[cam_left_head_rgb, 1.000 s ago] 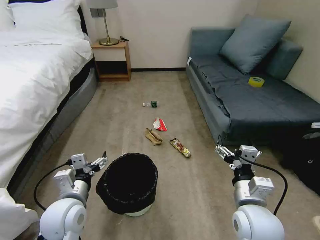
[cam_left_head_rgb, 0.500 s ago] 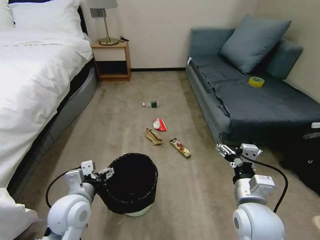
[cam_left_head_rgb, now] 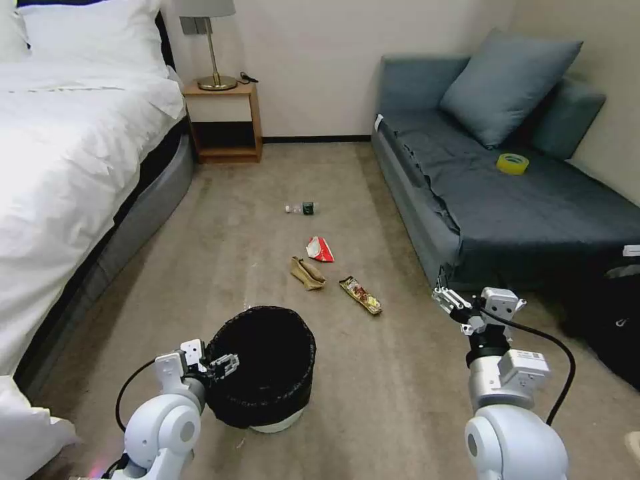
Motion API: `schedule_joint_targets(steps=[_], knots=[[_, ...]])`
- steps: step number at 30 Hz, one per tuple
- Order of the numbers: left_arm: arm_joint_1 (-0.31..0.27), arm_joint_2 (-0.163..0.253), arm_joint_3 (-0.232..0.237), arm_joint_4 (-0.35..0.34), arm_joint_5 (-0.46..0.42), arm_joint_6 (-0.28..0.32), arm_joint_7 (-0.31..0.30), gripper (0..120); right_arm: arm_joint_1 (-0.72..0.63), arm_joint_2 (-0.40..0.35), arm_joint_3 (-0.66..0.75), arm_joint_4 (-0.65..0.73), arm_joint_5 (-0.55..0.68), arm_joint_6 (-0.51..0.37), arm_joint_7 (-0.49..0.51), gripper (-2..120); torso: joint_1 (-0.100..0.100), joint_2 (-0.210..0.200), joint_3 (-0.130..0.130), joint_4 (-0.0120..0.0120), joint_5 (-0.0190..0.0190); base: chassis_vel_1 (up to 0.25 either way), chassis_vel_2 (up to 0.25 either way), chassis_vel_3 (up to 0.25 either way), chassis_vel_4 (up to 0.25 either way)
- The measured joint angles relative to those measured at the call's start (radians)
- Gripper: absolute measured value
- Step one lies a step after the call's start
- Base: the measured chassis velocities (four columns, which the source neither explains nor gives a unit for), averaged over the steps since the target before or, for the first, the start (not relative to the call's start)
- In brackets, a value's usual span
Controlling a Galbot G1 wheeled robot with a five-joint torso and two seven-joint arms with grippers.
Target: Pick up the trash bin, then pick up the garbage on the floor and place it into the trash bin.
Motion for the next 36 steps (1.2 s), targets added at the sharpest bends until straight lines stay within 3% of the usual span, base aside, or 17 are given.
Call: schedule_joint_targets(steps=[7, 12, 16, 25, 32, 36], knots=[[-0.012, -0.003, 0.006, 0.032, -0.070, -0.002, -0.040, 98, 0.002, 0.002, 0.000, -0.008, -0.005, 0.008, 0.004, 100, 0.000, 0.000, 0.000, 0.0000, 0.0001, 0.000, 0.000, 0.000, 0.000], [-0.017, -0.008, 0.007, 0.042, -0.083, -0.007, -0.047, 84, 0.002, 0.002, 0.000, -0.010, -0.007, 0.010, 0.006, 100, 0.000, 0.000, 0.000, 0.0001, 0.0004, 0.000, 0.000, 0.000, 0.000], [-0.018, -0.013, 0.014, 0.043, -0.097, -0.008, -0.049, 64, 0.003, 0.002, 0.001, -0.012, -0.008, 0.017, 0.009, 100, 0.000, 0.000, 0.000, 0.0002, 0.0005, 0.000, 0.000, 0.000, 0.000], [-0.013, -0.018, 0.019, 0.044, -0.106, -0.009, -0.060, 36, -0.005, -0.003, 0.003, -0.012, -0.009, 0.026, 0.012, 100, 0.000, 0.000, 0.000, 0.0001, 0.0004, 0.000, 0.000, 0.000, 0.000], [-0.002, -0.021, 0.004, 0.041, -0.143, -0.008, -0.085, 6, -0.010, -0.011, -0.004, -0.010, 0.020, 0.033, 0.019, 100, 0.000, 0.000, 0.000, 0.0001, 0.0002, 0.000, 0.000, 0.000, 0.000], [0.005, -0.025, -0.012, 0.030, -0.146, -0.005, -0.086, 3, -0.010, -0.016, -0.005, -0.007, 0.037, 0.034, 0.022, 100, 0.000, 0.000, 0.000, -0.0002, -0.0007, 0.000, 0.000, 0.000, 0.000]])
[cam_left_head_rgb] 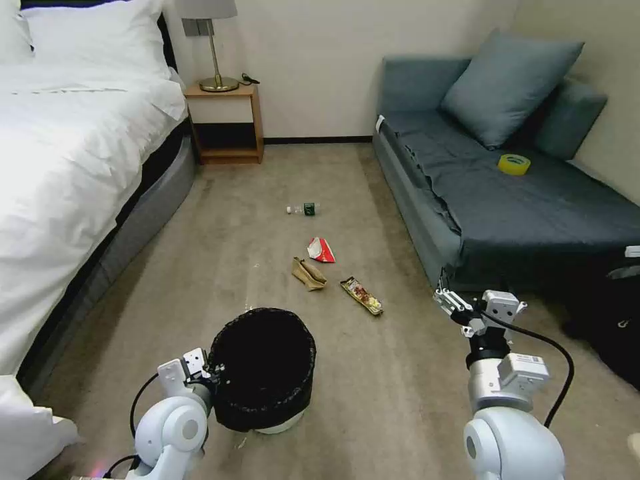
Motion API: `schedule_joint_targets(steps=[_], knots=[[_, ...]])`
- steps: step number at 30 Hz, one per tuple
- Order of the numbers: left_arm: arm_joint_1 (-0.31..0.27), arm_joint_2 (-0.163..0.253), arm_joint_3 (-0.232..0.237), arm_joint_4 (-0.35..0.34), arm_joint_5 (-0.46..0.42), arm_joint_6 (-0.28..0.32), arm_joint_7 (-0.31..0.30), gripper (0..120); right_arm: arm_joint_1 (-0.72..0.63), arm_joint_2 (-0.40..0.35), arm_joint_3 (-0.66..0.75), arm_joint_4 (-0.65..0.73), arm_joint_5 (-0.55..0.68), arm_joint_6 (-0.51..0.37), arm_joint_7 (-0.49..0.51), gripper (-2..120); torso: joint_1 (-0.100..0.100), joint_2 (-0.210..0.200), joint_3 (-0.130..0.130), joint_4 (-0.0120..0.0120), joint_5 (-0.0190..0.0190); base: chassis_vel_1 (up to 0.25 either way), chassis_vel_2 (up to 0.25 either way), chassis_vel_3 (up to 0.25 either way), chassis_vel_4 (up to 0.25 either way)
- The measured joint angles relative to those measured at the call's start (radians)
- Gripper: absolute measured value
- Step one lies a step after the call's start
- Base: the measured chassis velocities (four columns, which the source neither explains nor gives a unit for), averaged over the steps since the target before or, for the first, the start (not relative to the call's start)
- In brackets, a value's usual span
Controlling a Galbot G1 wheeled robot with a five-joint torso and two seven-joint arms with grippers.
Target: Pick up the trash bin, then pick up the garbage on the floor and place it into the trash bin.
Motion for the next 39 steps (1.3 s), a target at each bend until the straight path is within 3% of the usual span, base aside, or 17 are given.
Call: schedule_joint_targets(steps=[14, 17, 25, 39], knots=[[0.006, -0.014, -0.087, -0.114, 0.062, 0.009, 0.010, 3, 0.011, -0.027, -0.005, 0.010, 0.120, 0.027, 0.035, 100, 0.000, 0.000, 0.000, 0.0000, 0.0006, 0.000, 0.000, 0.000, 0.000], [0.014, -0.012, -0.107, -0.149, 0.158, 0.008, 0.038, 3, 0.006, -0.042, -0.003, 0.011, 0.134, 0.069, 0.032, 100, 0.000, 0.000, 0.000, 0.0000, 0.0006, 0.000, 0.000, 0.000, 0.000], [0.029, -0.030, -0.122, -0.170, 0.262, 0.005, 0.075, 3, -0.014, -0.070, 0.002, -0.001, 0.147, 0.125, -0.025, 100, 0.000, 0.000, 0.000, 0.0001, 0.0006, 0.000, 0.000, 0.000, 0.000], [0.033, -0.041, -0.135, -0.180, 0.277, 0.004, 0.088, 3, -0.026, -0.068, 0.004, -0.016, 0.141, 0.191, -0.075, 100, 0.000, 0.000, 0.000, 0.0002, 0.0007, -0.018, 0.014, 0.015, -0.016]])
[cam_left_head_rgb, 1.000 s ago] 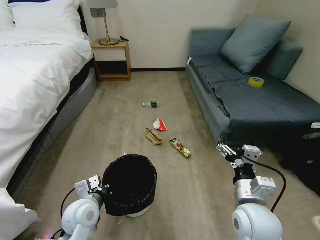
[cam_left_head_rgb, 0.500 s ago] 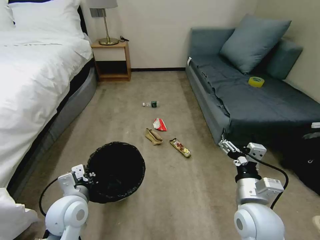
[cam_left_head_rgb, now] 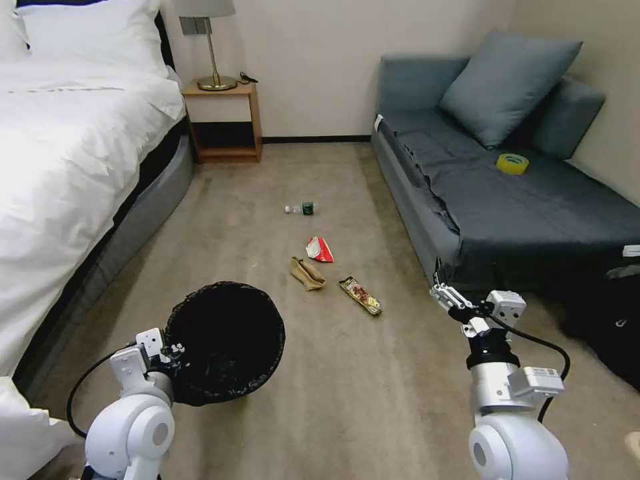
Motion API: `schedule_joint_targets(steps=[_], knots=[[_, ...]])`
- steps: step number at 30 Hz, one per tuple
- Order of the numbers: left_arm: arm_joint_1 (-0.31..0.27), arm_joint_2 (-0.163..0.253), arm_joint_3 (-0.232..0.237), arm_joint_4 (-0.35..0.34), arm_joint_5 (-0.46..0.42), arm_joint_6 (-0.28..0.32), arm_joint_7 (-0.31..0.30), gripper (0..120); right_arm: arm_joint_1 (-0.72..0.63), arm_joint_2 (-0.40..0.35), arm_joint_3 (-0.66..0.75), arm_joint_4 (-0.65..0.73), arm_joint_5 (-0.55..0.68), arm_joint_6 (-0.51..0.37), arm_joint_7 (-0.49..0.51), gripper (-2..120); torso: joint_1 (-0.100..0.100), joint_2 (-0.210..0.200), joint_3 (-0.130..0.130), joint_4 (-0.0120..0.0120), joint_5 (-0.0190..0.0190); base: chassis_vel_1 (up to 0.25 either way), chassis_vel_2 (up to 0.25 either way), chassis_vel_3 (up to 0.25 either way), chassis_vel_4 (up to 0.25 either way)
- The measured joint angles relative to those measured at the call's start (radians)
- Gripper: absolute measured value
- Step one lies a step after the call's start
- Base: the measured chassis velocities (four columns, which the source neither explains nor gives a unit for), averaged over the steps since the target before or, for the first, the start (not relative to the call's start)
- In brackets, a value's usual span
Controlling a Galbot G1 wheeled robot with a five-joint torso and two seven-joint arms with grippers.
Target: Pick up the trash bin, then pick up the garbage on the floor and place it into the trash bin.
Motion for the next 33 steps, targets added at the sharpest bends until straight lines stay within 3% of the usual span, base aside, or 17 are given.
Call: schedule_joint_targets(steps=[33], knots=[[-0.026, -0.002, -0.049, 0.035, -0.006, -0.007, 0.015, 3, -0.006, 0.007, -0.010, -0.019, -0.026, 0.014, -0.018, 100, 0.000, 0.000, 0.000, 0.0000, -0.0002, -0.217, 0.211, 0.217, -0.213]])
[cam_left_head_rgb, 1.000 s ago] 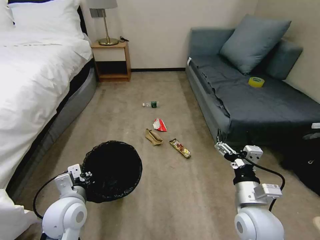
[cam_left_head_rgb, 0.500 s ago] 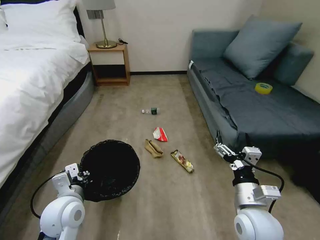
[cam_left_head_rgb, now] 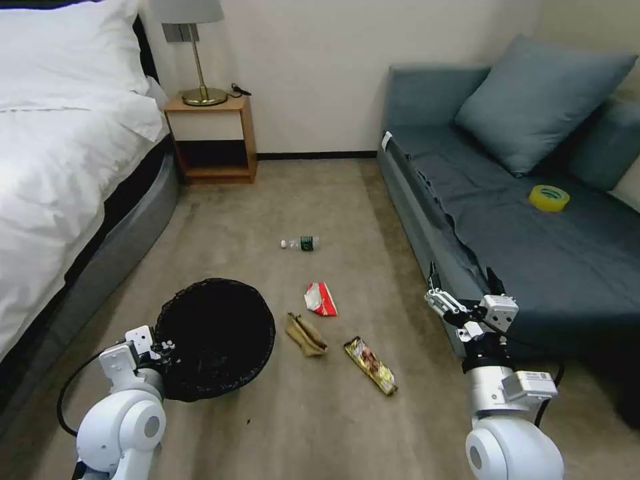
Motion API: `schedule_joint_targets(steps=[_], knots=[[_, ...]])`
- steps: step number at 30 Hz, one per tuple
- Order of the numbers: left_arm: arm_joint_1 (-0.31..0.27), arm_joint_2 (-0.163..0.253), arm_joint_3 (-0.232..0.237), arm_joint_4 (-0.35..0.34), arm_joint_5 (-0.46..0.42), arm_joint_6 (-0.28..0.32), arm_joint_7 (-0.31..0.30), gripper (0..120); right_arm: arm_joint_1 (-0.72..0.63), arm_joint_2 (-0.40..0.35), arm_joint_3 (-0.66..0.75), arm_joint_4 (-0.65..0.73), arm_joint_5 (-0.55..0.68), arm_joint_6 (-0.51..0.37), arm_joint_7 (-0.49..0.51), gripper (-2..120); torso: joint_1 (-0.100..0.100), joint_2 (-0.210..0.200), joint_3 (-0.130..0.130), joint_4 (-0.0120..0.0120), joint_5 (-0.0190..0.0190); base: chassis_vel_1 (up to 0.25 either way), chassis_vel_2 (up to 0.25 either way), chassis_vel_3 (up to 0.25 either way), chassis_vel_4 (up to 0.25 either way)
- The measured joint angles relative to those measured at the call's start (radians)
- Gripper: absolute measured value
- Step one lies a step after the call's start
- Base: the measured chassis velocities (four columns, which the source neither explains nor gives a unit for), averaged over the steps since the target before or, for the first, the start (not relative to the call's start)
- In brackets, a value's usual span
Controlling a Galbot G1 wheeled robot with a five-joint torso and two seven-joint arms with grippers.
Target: Pick up the trash bin, then pick up the garbage on the floor and place it into the trash bin.
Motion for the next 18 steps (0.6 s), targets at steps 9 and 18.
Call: schedule_joint_targets(steps=[9, 18], knots=[[0.000, -0.004, -0.002, 0.002, -0.001, -0.005, 0.001, 3, 0.008, -0.012, -0.010, -0.018, -0.010, 0.011, -0.002, 100, 0.000, 0.000, 0.000, 0.0000, 0.0002, -0.208, 0.213, 0.206, -0.209], [-0.001, -0.004, -0.016, -0.016, 0.000, -0.011, 0.008, 3, 0.062, -0.160, -0.095, -0.095, 0.054, -0.049, 0.055, 100, 0.000, 0.000, 0.000, -0.0001, 0.0003, -0.084, 0.086, 0.079, -0.067]])
